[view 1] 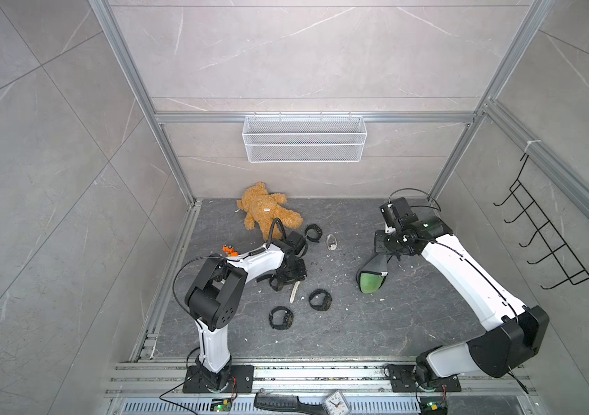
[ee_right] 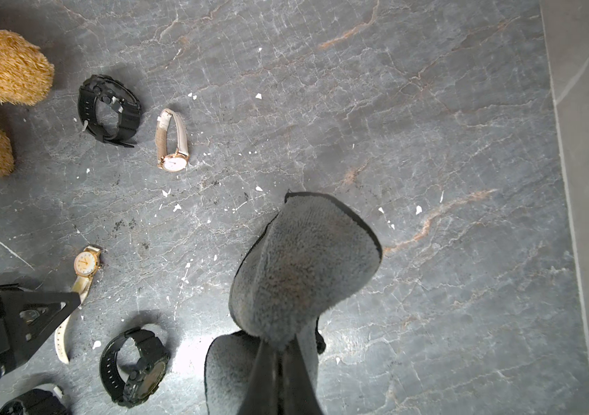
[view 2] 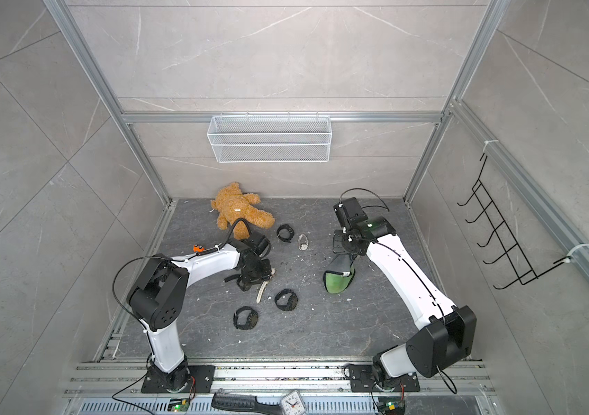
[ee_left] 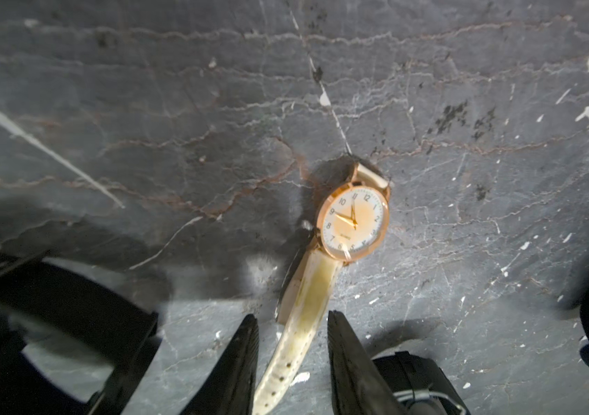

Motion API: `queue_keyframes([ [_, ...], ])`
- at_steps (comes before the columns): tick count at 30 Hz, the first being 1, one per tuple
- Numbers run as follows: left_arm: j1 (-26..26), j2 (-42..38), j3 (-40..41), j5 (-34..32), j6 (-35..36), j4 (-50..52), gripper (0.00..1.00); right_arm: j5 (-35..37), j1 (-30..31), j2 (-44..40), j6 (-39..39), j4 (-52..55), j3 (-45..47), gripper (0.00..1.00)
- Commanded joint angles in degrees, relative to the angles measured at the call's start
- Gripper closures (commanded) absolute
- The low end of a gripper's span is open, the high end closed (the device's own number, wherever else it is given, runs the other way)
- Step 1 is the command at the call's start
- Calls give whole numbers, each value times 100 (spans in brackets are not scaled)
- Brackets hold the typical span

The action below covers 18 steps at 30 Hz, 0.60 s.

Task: Wipe the watch dial
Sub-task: Place the cleaning item at the center of the board.

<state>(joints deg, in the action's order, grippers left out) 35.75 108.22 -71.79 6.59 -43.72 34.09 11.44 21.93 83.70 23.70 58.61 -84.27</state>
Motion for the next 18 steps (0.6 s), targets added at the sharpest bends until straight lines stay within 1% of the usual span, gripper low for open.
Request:
queue_keyframes([
  [1,-4,136,-102,153,-67,-154,64,157,-14,-171,-120,168,-1,100],
  [9,-5,424,-254,201,-17,-181,64,112,-14,-161,-173,229,-133,100],
  [11,-5,488,-304,218,30,-118,65,137,-12,-164,-186,253,-159,100],
  [14,-6,524,-289,211,96,-43,71,187,-24,-169,-217,298,-212,100],
  [15,-6,516,-272,216,112,-34,74,208,-19,-177,-226,307,-217,100],
  [16,-6,507,-251,232,123,-34,79,226,-27,-183,-226,309,-223,100],
  [18,-4,493,-204,299,153,-63,84,244,-18,-205,-218,300,-210,100],
])
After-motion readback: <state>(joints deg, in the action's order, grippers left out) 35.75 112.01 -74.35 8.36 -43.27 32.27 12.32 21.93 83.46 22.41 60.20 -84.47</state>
